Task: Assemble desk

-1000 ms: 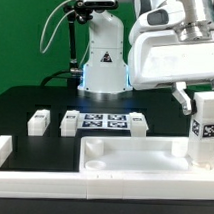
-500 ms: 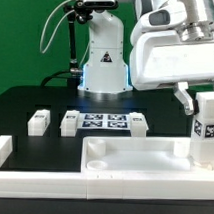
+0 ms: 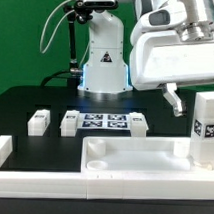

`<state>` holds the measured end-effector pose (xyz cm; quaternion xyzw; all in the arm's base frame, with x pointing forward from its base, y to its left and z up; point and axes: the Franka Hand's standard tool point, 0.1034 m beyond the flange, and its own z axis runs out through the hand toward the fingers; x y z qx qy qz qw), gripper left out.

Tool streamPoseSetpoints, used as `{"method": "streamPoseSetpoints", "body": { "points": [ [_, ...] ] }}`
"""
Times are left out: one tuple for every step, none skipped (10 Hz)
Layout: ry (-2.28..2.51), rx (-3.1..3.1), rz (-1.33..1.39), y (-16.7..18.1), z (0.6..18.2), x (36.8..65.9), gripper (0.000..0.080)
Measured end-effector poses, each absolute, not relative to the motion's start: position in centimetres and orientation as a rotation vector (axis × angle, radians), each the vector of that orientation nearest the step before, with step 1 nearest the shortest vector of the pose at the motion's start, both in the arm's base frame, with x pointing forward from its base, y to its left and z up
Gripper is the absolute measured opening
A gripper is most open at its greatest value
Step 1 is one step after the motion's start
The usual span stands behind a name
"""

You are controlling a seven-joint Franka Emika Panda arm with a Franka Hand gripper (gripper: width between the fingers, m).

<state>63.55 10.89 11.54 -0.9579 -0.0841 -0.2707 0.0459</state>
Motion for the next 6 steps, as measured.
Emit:
{"method": "streamPoseSetpoints", "body": {
  "points": [
    [-0.257,-2.924,-0.826,10.9,11.5,63.5,0.0647],
    [-0.257,-2.924,-0.826,10.9,11.5,63.6,0.0649],
    [-0.256,-2.924,-0.827,10.9,11.7,63.7,0.0649],
    [-0.258,-2.931,-0.791,10.9,12.0,64.0,0.0649],
    [-0.260,-2.933,-0.765,11.1,12.4,64.6,0.0649],
    [-0.265,-2.938,-0.715,11.3,12.6,65.1,0.0649]
  ]
}}
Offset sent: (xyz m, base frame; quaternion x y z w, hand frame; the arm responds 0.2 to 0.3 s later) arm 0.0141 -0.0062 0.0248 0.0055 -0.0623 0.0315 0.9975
